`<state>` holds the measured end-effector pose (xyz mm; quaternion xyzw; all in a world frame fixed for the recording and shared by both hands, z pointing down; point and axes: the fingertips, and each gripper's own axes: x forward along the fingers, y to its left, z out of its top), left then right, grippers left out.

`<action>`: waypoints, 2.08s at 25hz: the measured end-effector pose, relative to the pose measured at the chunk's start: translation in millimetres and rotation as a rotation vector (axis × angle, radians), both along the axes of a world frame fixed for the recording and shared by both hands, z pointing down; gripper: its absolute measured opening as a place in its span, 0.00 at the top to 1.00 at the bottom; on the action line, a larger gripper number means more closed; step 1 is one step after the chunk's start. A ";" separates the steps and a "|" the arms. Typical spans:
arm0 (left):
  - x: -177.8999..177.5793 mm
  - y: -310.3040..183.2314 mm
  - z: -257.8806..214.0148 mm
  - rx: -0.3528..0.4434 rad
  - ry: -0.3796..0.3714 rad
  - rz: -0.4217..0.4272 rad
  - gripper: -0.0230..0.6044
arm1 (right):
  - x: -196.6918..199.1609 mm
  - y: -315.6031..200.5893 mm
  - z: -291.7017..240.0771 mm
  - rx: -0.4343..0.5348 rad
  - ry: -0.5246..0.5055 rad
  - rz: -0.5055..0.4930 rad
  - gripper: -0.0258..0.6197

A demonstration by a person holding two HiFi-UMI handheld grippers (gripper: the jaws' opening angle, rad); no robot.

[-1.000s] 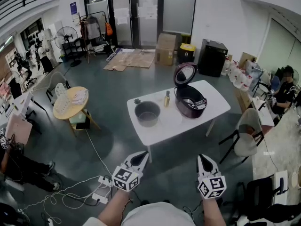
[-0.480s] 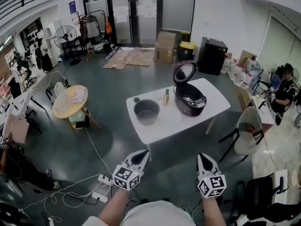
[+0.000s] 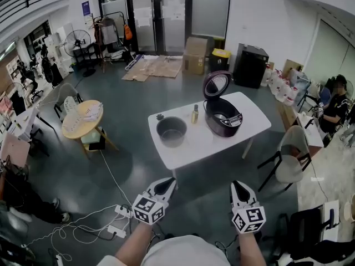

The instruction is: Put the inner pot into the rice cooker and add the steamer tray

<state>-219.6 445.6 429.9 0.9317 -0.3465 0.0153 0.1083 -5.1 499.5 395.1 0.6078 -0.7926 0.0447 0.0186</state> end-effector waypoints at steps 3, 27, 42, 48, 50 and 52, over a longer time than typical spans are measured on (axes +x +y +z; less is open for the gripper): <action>0.9 1.4 0.7 -0.006 0.003 -0.010 0.89 | 2.3 0.9 -2.4 0.003 0.000 0.000 0.88; 39.8 -10.3 17.8 -0.083 0.022 -0.079 0.58 | 67.5 -11.2 24.7 -0.058 -0.007 -0.020 0.66; 61.6 -78.3 36.6 -0.119 -0.001 -0.040 0.59 | 91.5 -81.1 40.4 -0.103 -0.043 0.019 0.67; 79.2 -147.5 33.8 -0.112 0.002 -0.007 0.59 | 103.1 -139.0 38.9 -0.118 -0.027 0.045 0.67; 86.4 -169.4 33.4 -0.114 -0.002 0.012 0.58 | 105.7 -159.8 37.3 -0.126 -0.024 0.057 0.67; 90.0 -190.8 34.2 -0.118 -0.006 0.026 0.58 | 104.8 -180.3 35.7 -0.130 -0.022 0.064 0.67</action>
